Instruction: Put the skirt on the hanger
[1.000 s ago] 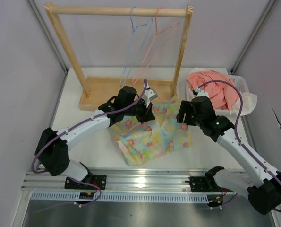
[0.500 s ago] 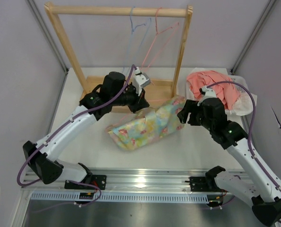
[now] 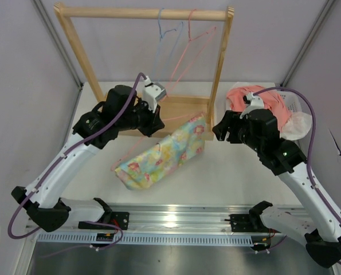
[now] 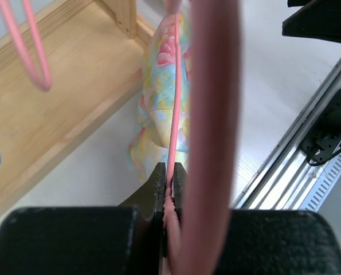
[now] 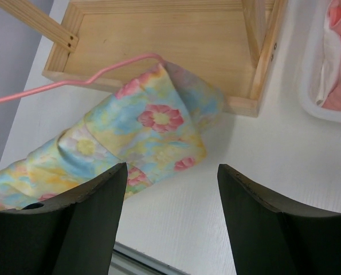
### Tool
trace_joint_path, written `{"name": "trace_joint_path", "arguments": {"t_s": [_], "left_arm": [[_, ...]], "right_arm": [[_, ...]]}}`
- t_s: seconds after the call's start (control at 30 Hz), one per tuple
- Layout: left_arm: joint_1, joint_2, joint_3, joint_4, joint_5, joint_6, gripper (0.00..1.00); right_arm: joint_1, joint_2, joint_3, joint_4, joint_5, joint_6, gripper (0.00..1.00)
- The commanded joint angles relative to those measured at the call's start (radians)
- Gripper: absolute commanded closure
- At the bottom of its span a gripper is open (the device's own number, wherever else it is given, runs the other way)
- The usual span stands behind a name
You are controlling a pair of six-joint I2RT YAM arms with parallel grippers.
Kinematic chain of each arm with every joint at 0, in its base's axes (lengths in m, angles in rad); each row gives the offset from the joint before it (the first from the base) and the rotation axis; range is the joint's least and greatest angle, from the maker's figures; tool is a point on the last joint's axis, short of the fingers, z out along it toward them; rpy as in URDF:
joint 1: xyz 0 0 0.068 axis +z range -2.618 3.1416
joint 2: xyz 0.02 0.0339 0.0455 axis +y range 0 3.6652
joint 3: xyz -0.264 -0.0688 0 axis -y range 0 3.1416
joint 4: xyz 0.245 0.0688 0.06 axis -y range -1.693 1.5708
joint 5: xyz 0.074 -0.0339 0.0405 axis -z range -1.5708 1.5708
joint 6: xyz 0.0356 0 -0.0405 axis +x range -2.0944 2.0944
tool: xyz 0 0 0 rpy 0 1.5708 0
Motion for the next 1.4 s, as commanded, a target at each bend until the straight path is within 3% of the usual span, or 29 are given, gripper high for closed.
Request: {"name": "trace_joint_path", "arguments": {"t_s": [0.0,0.17,0.5,0.93,1.03,1.37], "left_arm": [[0.007,-0.08,0.072,-0.051,-0.094,-0.098,1.0],[0.007,-0.087,0.115,-0.161,-0.274,-0.149,1.0],[0.012,-0.048,0.226,-0.313,-0.472,-0.183,1.0],[0.136,0.067,0.37,-0.356,-0.52,-0.141,1.0],[0.228,0.074,0.399,-0.324,-0.476,-0.121,1.0],[0.386,0.194,0.597,-0.194,-0.284,-0.036,1.0]], "right_arm": [[0.006,0.031,0.058,-0.008,0.008,0.0,0.29],[0.006,0.088,0.088,-0.006,0.005,-0.002,0.3],[0.005,0.114,0.098,0.009,-0.006,-0.003,0.3],[0.002,0.128,0.104,0.015,-0.018,-0.009,0.29],[0.002,0.133,0.111,0.012,-0.027,-0.011,0.29],[0.002,0.119,0.124,-0.014,-0.021,-0.028,0.29]]}}
